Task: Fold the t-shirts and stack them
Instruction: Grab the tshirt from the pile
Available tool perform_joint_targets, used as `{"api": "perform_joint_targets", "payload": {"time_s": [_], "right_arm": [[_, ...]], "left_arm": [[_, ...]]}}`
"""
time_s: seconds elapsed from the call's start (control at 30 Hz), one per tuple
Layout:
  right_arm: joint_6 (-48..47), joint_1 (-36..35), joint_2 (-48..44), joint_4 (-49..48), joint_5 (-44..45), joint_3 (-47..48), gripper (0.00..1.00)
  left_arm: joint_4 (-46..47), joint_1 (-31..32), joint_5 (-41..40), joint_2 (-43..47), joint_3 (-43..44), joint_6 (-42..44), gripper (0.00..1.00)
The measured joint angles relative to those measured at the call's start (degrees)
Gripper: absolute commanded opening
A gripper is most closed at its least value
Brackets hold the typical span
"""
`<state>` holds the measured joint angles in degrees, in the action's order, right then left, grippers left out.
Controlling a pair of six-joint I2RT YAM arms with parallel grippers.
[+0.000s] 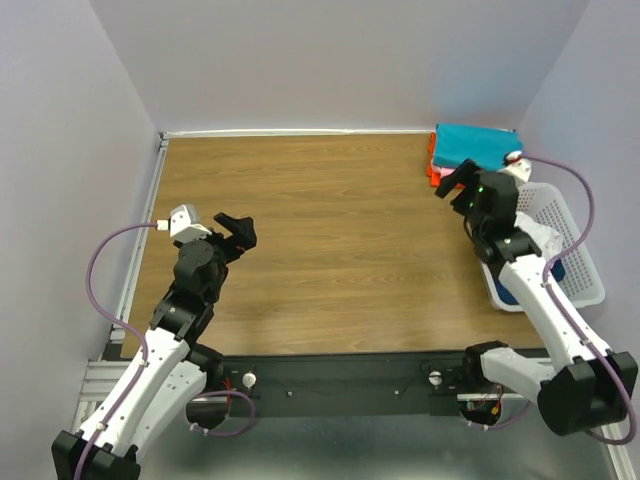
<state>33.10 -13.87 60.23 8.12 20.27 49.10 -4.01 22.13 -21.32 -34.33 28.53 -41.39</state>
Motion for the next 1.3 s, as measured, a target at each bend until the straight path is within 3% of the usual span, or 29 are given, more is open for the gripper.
{"api": "perform_joint_targets", "payload": {"time_s": [0.27,0.37,0.67,0.97,1.1,1.3], "right_arm": [[-0.7,24.15,11.8,2.25,-5.55,9.03,1.0],[-1.27,28.59,15.13,5.9,-5.31,9.01,1.0],[-3.08,32.74,20.2,14.6,5.64,8.9,1.0],[-2.75,32.74,20.59,17.09,8.22,4.72,1.0],[-1.97,33.11,20.61,18.08,8.46,3.1,0.92],[-0.15,33.46,20.74,18.32,8.41,2.89,0.54]], "left_arm": [[0.02,0.0,-0.7,1.33,0.0,0.02,0.98],[0.04,0.0,-0.7,1.53,0.0,0.02,0.98],[1.27,0.0,-0.48,-1.2,-0.07,0.07,0.98],[1.33,0.0,0.5,-6.43,-0.07,0.07,0.98],[1.33,0.0,0.59,-7.52,-0.04,0.04,0.98],[1.36,0.0,0.85,-8.11,-0.07,0.07,0.98]]}}
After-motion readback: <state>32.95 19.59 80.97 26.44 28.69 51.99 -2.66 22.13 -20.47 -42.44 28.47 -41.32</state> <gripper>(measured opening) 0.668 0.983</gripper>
